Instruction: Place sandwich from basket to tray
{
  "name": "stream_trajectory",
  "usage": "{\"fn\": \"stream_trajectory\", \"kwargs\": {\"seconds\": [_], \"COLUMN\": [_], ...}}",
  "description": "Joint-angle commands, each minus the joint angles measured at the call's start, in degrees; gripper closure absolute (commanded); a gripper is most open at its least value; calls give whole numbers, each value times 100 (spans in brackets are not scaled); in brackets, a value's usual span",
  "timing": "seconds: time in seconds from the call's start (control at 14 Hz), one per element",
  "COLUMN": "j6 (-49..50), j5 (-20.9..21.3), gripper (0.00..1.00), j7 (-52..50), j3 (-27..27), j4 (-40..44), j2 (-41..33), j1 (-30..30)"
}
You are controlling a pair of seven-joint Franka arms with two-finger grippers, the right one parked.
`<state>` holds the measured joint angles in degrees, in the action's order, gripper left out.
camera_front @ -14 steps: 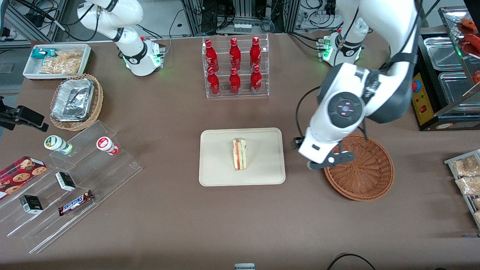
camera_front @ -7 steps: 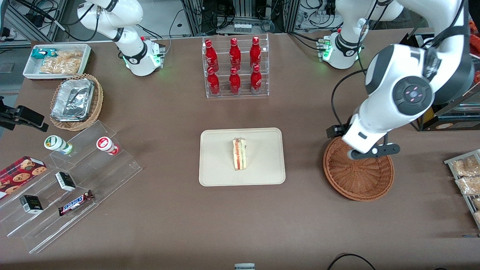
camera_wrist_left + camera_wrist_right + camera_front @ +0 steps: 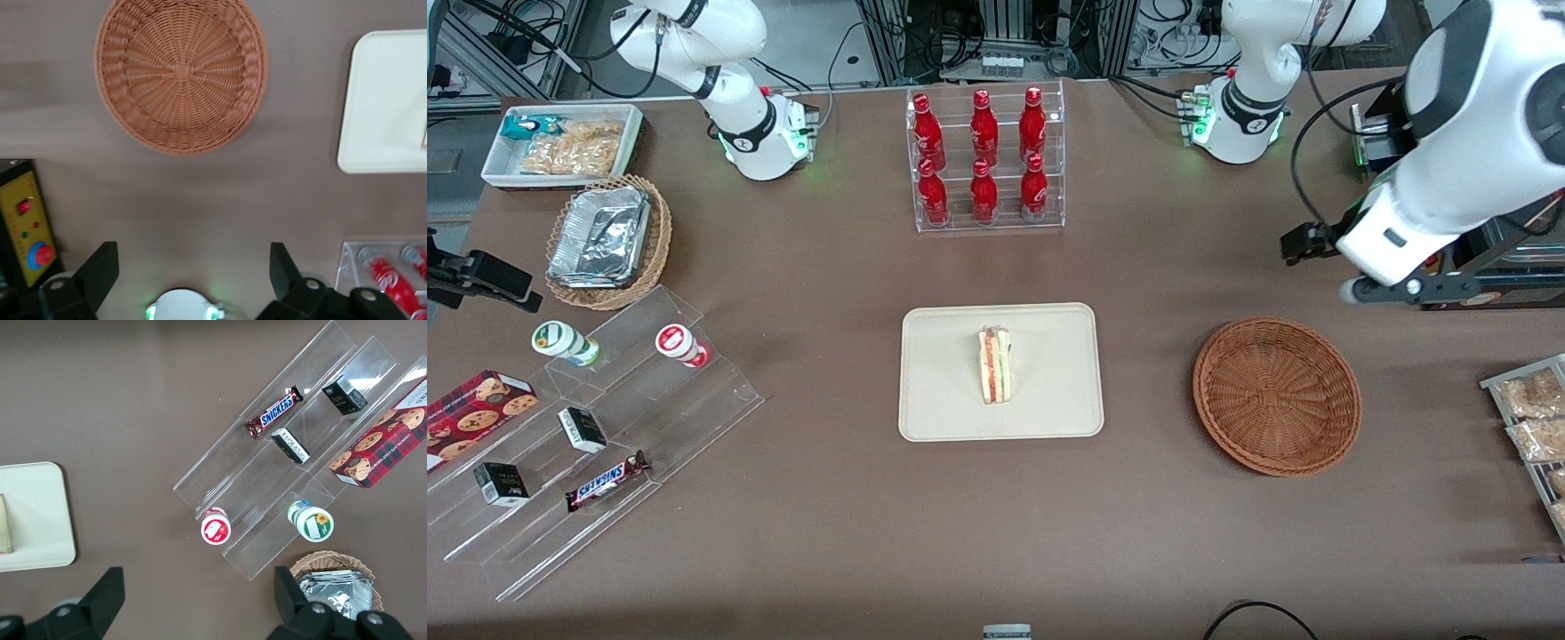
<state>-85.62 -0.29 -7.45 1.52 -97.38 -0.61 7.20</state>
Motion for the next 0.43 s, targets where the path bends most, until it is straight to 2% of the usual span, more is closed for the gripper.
{"fn": "stream_trajectory", "kwargs": {"seconds": [0.0, 0.36], "j6": [98, -25], "j5": [-42, 81], "gripper": [0, 0], "j7": [524, 561], "j3": [33, 42], "j4": [-141, 52], "j2": [-343, -352], "j1": [-341, -658]}}
